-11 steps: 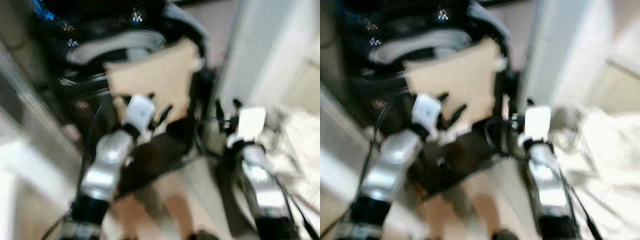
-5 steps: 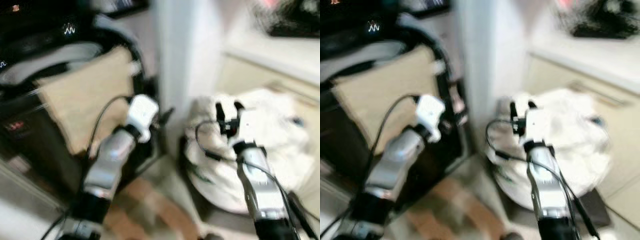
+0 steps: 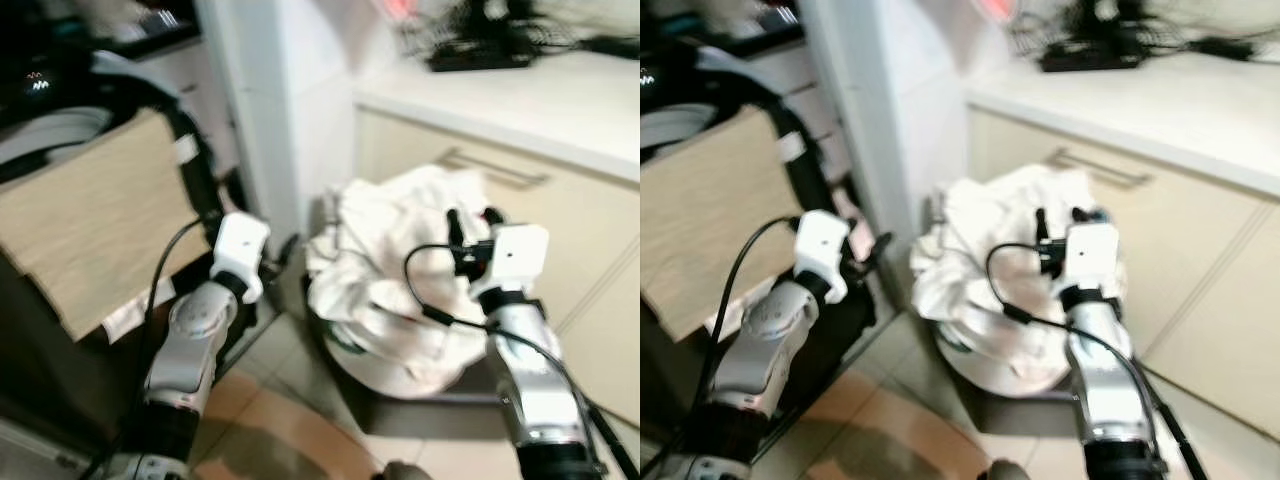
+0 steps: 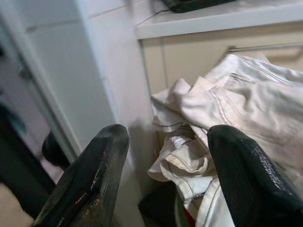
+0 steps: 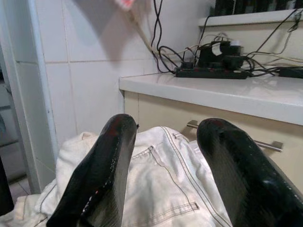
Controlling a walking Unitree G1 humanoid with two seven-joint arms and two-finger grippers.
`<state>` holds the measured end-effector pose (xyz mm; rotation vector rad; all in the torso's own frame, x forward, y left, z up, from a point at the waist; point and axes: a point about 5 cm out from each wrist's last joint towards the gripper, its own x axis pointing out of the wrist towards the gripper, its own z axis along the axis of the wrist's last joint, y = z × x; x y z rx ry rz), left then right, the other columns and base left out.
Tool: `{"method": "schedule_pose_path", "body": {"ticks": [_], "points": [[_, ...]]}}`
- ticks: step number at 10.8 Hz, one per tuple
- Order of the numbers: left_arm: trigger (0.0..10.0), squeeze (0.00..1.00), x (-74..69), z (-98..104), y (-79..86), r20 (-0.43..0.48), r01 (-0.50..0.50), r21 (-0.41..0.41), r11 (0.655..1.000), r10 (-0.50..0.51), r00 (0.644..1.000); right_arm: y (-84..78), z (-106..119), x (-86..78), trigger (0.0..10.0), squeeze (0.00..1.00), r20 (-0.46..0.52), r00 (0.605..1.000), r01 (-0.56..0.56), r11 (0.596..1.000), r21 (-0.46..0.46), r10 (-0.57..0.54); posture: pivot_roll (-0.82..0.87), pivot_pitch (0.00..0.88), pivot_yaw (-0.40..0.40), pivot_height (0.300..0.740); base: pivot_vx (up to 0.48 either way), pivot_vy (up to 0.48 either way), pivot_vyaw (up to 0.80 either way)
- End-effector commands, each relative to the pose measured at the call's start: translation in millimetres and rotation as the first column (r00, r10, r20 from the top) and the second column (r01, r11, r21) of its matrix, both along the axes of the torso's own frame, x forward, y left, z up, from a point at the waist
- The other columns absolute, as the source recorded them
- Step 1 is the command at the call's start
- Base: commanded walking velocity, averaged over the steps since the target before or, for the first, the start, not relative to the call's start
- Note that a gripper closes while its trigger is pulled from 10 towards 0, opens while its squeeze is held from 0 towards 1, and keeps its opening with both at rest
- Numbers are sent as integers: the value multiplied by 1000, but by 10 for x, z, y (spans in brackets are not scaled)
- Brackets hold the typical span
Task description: Clothes washing
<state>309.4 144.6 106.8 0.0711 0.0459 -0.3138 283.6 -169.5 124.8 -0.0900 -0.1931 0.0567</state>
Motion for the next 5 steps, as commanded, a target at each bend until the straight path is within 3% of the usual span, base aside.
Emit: {"method": "schedule_pose_path", "body": {"ticks": [1, 2, 5], "points": [[10000, 0, 21, -86, 193, -61, -153, -61, 986, 149, 987, -24, 22, -36, 10000, 0, 31, 999, 31, 999, 34, -32, -195, 0, 74, 727, 0, 0, -688], [10000, 0, -35, -193, 242, -95, -186, -55, 981, 180, 979, -76, -9, -79, 10000, 0, 28, 998, 60, 997, 55, -62, -191, 0, 69, 727, 0, 0, -688], [10000, 0, -126, -207, 94, -67, -86, 6, 996, 87, 994, -204, -142, -216, 10000, 0, -3, 994, 105, 993, 57, -105, -183, 0, 66, 727, 0, 0, -688]]}}
